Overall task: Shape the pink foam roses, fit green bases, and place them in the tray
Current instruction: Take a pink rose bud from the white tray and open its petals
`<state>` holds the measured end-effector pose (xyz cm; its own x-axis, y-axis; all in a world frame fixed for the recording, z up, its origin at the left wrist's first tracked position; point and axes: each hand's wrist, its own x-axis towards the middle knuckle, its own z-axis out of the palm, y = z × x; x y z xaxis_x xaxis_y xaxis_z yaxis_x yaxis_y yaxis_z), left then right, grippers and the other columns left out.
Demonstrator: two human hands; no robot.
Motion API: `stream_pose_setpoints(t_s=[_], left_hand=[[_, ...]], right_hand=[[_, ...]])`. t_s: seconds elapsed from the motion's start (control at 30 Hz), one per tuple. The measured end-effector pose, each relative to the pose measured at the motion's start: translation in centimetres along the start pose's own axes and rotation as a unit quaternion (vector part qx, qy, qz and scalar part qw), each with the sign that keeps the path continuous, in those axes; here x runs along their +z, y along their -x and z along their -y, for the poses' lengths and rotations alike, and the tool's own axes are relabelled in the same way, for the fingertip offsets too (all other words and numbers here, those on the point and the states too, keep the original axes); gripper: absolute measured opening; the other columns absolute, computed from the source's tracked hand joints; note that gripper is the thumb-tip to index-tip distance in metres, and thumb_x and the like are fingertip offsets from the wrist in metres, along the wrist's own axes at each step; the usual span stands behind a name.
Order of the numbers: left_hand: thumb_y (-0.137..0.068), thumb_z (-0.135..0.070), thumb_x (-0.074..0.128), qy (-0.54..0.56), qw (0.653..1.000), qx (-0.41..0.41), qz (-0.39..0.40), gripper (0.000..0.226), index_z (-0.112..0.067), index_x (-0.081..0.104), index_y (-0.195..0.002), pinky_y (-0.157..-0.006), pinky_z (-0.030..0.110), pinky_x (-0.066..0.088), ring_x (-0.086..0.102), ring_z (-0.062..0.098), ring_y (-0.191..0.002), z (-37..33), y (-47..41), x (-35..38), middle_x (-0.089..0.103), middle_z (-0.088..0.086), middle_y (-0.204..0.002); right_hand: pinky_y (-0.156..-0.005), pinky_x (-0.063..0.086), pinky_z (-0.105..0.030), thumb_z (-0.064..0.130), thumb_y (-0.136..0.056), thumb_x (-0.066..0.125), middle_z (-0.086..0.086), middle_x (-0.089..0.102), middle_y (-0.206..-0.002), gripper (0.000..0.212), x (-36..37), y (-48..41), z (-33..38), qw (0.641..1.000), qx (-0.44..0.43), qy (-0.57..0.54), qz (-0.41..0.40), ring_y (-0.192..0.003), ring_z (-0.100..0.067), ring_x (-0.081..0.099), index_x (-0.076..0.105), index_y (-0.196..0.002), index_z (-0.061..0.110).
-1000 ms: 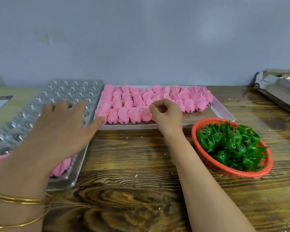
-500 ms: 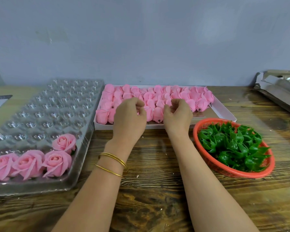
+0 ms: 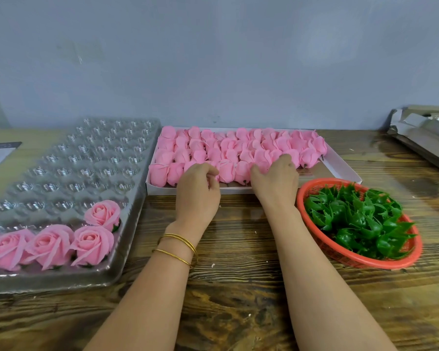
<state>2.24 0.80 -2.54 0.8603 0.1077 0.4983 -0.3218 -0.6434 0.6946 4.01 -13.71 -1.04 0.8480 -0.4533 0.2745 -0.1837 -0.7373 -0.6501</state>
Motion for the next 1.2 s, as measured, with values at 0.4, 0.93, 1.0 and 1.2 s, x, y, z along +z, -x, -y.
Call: stream_pose_setpoints(t_s=[0.4,0.93,1.0,1.2], left_hand=[[-0.086,0.004,0.060,-0.001,1.000,-0.014,0.008,0.020,-0.012,0.072,-0.088,-0.073,0.023,0.045,0.058,0.012,-0.080,0.58,0.10,0.25,0.062,-0.007,-0.084],[-0.086,0.004,0.058,0.005,1.000,-0.011,0.016,0.021,-0.013,0.072,-0.087,-0.071,0.020,0.047,0.059,0.008,-0.074,0.55,0.22,0.26,0.068,-0.004,-0.084],[-0.086,0.003,0.059,0.006,1.000,-0.010,0.017,0.022,-0.014,0.072,-0.087,-0.068,0.013,0.044,0.056,0.002,-0.070,0.56,0.20,0.24,0.066,-0.006,-0.083],[-0.087,0.003,0.060,0.013,1.000,-0.001,0.016,0.021,-0.014,0.072,-0.088,-0.071,0.016,0.046,0.059,0.008,-0.075,0.36,0.22,0.20,0.066,-0.006,-0.084]], right_hand=[[-0.063,0.036,-0.030,0.027,-0.095,0.050,-0.012,0.059,-0.086,0.027,0.52,-0.49,-0.51,0.998,0.012,0.062,0.031,-0.076,-0.027,0.054,0.055,-0.087,0.002],[-0.075,0.053,-0.041,0.024,-0.093,0.052,-0.016,0.066,-0.095,0.018,0.90,-0.17,-0.13,0.995,-0.007,0.092,0.035,-0.090,-0.036,0.064,0.048,-0.083,0.010],[-0.074,0.053,-0.041,0.024,-0.092,0.054,-0.014,0.065,-0.091,0.021,0.95,-0.16,-0.17,0.996,-0.007,0.085,0.034,-0.086,-0.034,0.064,0.046,-0.077,0.011],[-0.067,0.050,-0.038,0.021,-0.088,0.059,-0.013,0.062,-0.086,0.018,0.96,-0.25,-0.38,0.998,-0.003,0.057,0.027,-0.082,-0.033,0.063,0.049,-0.080,0.009]])
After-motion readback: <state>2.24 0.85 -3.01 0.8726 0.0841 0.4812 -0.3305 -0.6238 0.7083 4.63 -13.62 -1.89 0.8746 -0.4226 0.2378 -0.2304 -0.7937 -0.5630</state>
